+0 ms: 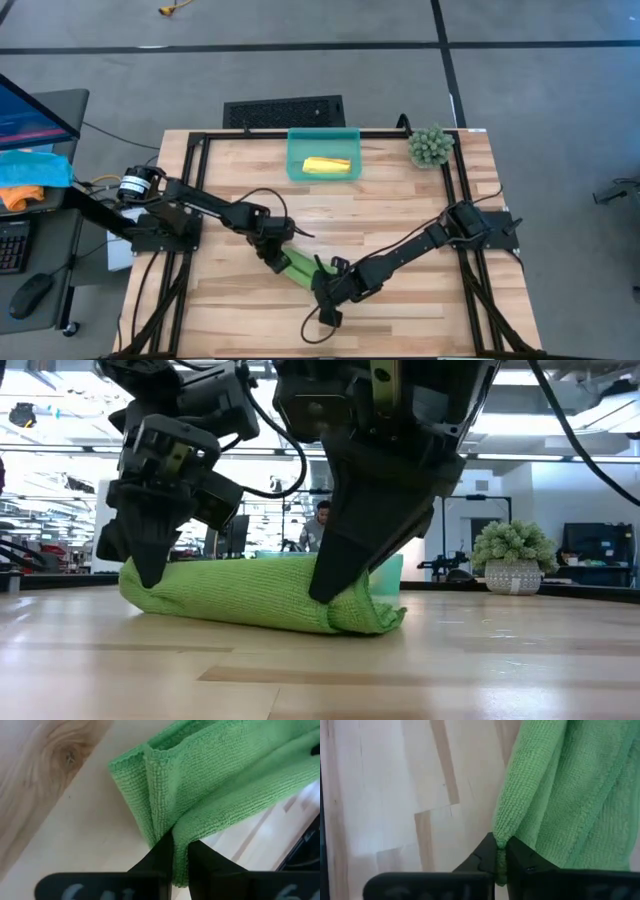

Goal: Roll microfiber towels into tight, uniform cylinder then place into a basket
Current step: Roll the green microfiber towel

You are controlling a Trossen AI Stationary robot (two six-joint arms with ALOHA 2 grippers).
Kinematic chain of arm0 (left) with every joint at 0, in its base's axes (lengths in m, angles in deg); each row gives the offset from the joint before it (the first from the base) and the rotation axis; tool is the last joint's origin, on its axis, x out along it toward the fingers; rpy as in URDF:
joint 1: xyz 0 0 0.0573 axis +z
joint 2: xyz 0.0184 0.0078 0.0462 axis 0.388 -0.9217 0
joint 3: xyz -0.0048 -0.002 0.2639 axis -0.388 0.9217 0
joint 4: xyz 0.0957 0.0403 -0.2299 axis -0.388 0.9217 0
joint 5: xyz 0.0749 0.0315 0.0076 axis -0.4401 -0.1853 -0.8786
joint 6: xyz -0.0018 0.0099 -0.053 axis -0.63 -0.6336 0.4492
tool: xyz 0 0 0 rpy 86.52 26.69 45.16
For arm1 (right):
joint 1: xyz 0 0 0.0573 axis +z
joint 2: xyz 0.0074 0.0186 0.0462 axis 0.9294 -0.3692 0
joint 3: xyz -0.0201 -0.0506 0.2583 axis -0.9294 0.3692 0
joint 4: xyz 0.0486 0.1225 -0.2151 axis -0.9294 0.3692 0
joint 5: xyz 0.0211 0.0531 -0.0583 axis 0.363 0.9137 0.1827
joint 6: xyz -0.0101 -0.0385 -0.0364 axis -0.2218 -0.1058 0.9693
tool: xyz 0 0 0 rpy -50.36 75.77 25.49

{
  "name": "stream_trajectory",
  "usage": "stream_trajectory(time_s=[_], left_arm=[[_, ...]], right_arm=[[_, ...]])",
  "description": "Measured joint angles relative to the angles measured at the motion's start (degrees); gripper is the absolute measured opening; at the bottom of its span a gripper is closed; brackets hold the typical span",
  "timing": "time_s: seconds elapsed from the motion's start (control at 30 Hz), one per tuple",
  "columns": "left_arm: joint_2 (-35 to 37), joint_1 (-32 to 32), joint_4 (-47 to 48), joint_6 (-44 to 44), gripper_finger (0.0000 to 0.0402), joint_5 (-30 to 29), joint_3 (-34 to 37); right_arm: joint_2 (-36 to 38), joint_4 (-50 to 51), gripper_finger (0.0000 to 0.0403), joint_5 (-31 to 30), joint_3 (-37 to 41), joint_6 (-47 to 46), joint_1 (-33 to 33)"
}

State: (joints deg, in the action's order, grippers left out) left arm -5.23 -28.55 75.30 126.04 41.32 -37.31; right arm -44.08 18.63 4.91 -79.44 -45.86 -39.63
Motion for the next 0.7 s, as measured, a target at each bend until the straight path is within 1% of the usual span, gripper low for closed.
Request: stream_trajectory(time_s=[0.23,0.33,0.53,0.6,0.7], left_arm=[[0.0,0.0,-0.2,4.3,0.0021,-0.9,0.1],[0.0,-0.1,0.6,4.3,0.0019,-1.4,0.1],[0.0,-0.1,1.4,4.1,0.0019,-1.6,0.2],[0.0,-0.1,1.4,4.0,0.0019,-1.6,0.2],[0.0,-0.1,1.5,3.9,0.0019,-1.6,0.2]], right_arm=[[0.0,0.4,0.0057,-2.1,0.0,-0.1,-0.8],[0.0,1.5,0.0075,-1.7,0.0,0.0,-1.2],[0.0,3.0,0.0123,-1.5,0.0,0.3,-1.2],[0.0,3.9,0.0137,-0.6,0.0,0.3,-1.3],[0.6,5.5,0.0149,-0.9,0.1,0.0,-1.2]])
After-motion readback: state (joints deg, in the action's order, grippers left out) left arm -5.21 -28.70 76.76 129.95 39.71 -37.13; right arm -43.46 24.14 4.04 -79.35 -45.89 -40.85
